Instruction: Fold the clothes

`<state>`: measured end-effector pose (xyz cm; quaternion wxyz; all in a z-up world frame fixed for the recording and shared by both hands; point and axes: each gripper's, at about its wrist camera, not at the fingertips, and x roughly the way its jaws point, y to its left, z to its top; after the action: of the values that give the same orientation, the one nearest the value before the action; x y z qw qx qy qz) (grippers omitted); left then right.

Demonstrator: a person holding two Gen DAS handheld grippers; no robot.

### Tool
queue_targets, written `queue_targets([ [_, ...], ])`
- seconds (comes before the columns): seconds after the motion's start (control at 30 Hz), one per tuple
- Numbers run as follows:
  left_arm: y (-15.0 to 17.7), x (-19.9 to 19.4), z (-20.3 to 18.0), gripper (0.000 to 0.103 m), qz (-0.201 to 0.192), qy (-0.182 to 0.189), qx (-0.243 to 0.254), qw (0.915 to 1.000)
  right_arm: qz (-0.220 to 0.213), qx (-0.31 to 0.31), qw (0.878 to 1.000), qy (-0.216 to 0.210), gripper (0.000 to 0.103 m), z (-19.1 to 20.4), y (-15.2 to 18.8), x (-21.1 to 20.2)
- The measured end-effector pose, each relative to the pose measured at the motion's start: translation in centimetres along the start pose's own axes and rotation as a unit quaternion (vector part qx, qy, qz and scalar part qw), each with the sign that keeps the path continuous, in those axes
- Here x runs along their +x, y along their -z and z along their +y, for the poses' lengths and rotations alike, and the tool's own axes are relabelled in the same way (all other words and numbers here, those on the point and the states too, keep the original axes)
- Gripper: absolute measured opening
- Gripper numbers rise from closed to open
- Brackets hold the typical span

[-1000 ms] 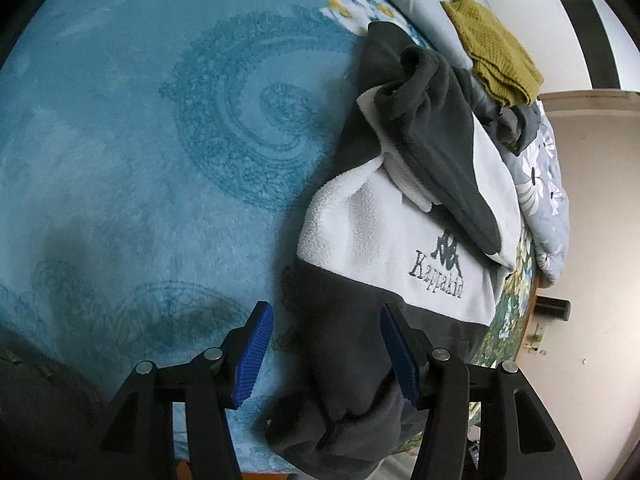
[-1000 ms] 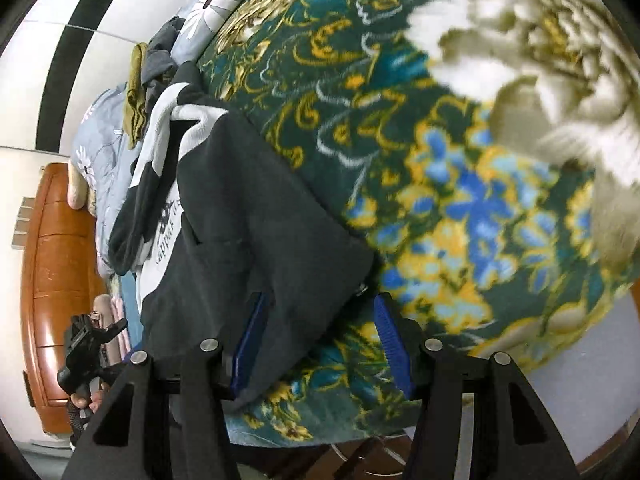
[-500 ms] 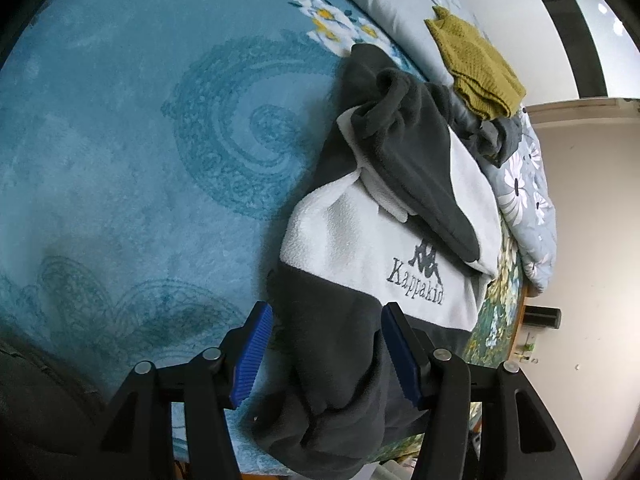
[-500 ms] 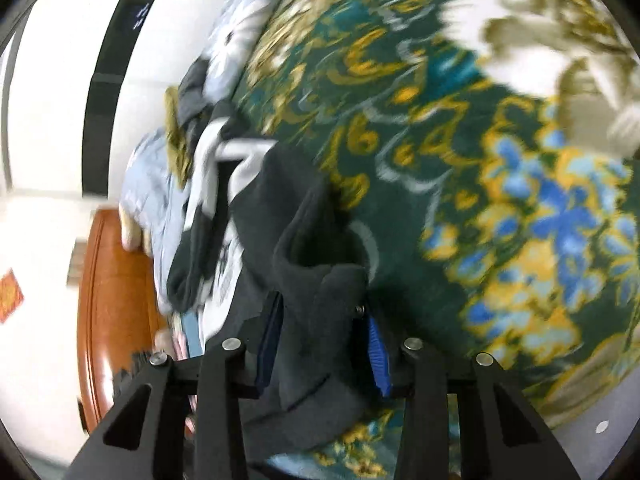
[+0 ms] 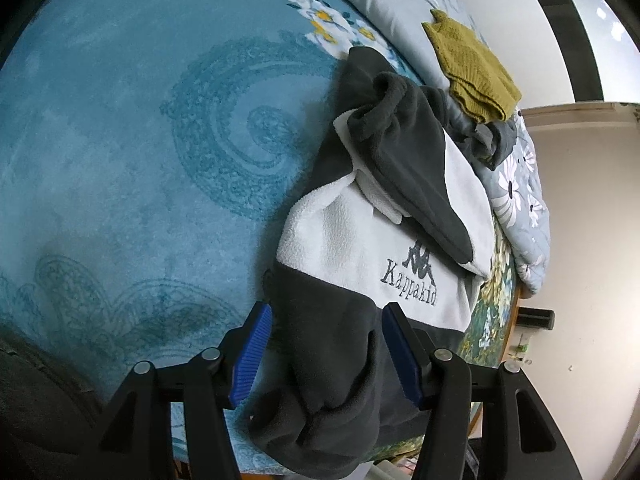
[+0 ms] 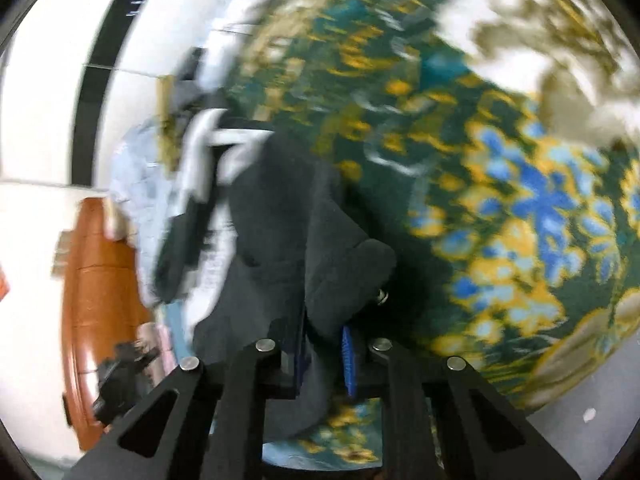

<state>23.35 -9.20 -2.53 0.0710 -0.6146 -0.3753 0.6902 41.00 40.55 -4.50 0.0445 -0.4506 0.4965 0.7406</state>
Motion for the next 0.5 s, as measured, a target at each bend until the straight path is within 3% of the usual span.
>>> queue_targets([
  [0.07, 0.0, 0.1, 0.2, 0.062, 0.002, 0.002, -0.005, 1.0000, -0.012, -0.026, 1.000, 0.009, 0.014, 1.0, -0.2, -0.5],
  [0.3, -0.1, -0.3, 0.6, 0.062, -0.004, 0.016, -0.012, 0.9998, -0.062, -0.004, 0.996, 0.068, 0.009, -0.1, -1.6, -3.0],
  [0.4, -0.1, -0.2, 0.7, 0.062, -0.002, 0.020, -0.014, 0.9997, -0.049, 0.014, 0.995, 0.091, 0.008, -1.5, -2.0, -2.7],
  [0.5, 0.0, -0.2, 0.3, 0.062, -0.001, 0.016, 0.002, 0.9999, -0.032, -0.007, 0.994, 0.103, 0.007, -0.7, -1.2, -1.8],
])
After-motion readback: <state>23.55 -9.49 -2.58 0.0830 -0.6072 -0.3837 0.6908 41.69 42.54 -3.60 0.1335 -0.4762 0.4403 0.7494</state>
